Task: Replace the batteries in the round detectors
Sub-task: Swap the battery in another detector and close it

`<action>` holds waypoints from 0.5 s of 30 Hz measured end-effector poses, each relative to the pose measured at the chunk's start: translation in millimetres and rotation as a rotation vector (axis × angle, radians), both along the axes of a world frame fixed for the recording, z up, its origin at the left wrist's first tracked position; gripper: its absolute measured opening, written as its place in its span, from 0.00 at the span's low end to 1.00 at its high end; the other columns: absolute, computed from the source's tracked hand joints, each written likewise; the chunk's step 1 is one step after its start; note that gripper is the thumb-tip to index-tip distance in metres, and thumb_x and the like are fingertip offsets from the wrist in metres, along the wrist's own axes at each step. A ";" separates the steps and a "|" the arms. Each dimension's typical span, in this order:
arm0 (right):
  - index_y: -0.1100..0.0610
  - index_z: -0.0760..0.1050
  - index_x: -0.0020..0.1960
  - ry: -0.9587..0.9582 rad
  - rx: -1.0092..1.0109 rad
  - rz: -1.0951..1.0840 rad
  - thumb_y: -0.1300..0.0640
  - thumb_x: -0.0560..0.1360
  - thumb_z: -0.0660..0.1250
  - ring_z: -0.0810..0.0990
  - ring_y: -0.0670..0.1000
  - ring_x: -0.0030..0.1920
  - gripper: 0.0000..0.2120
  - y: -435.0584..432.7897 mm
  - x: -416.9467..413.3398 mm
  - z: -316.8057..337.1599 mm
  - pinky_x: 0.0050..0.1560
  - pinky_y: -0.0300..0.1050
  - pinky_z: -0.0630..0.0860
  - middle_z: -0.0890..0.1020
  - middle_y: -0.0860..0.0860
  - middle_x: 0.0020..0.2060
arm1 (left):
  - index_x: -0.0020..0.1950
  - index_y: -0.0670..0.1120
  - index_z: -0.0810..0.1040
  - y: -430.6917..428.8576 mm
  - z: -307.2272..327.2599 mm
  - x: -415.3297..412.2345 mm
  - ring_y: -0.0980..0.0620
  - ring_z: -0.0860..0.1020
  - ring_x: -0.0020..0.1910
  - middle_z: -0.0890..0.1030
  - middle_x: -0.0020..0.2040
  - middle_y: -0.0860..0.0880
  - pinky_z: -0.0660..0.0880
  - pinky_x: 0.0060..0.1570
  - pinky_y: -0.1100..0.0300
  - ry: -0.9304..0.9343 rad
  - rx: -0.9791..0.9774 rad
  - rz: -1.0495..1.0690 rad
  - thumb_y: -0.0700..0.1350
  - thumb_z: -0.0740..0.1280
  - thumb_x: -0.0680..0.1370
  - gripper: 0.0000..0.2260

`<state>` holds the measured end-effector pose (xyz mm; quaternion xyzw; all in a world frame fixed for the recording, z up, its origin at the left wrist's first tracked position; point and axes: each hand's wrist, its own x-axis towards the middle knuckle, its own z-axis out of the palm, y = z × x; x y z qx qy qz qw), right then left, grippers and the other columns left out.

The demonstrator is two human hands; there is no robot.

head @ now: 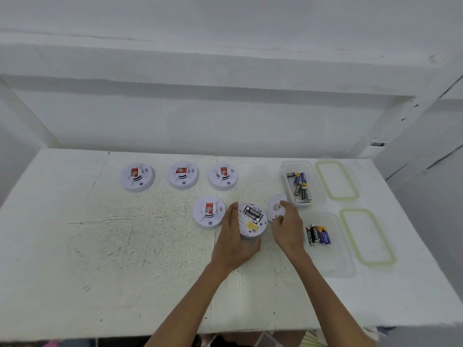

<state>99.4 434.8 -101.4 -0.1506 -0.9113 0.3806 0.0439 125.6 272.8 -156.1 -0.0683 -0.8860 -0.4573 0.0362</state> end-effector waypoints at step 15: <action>0.56 0.60 0.76 -0.229 0.491 0.227 0.63 0.80 0.61 0.61 0.62 0.73 0.25 3.2 -3.9 -12.2 0.55 0.54 0.74 0.54 0.63 0.77 | 0.81 0.43 0.57 -1.3 1.3 0.5 0.53 0.60 0.78 0.59 0.78 0.50 0.71 0.69 0.57 0.048 0.029 -0.006 0.64 0.77 0.68 0.51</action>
